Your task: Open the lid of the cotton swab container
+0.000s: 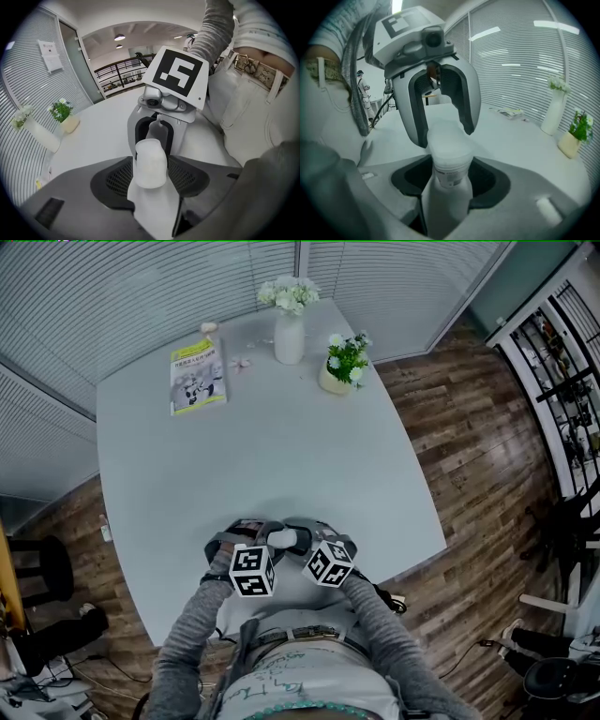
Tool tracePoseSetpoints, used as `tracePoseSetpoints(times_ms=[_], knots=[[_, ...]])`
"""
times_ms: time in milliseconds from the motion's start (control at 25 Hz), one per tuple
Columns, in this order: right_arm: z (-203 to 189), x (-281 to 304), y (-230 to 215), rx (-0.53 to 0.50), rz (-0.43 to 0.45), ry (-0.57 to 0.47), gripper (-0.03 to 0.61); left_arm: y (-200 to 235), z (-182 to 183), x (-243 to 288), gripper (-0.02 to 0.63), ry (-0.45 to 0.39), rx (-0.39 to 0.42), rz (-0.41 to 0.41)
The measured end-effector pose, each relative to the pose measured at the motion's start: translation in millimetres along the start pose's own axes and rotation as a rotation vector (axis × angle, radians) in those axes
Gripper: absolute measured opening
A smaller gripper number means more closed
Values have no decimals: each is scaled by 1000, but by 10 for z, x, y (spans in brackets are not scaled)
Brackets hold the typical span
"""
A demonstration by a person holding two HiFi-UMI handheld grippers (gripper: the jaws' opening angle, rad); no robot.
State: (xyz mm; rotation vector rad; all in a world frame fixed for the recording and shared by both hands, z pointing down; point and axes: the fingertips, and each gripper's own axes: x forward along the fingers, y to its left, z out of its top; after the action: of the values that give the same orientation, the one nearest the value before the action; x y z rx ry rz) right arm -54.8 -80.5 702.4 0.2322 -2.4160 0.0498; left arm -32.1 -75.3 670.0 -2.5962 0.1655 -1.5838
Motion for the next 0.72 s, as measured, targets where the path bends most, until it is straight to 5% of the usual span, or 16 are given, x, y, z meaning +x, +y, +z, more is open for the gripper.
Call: tracePoseSetpoints(times_ms=[720], knots=[[-4, -7, -11, -9, -2, -5, 236, -32, 16, 24, 187, 61, 25, -76]])
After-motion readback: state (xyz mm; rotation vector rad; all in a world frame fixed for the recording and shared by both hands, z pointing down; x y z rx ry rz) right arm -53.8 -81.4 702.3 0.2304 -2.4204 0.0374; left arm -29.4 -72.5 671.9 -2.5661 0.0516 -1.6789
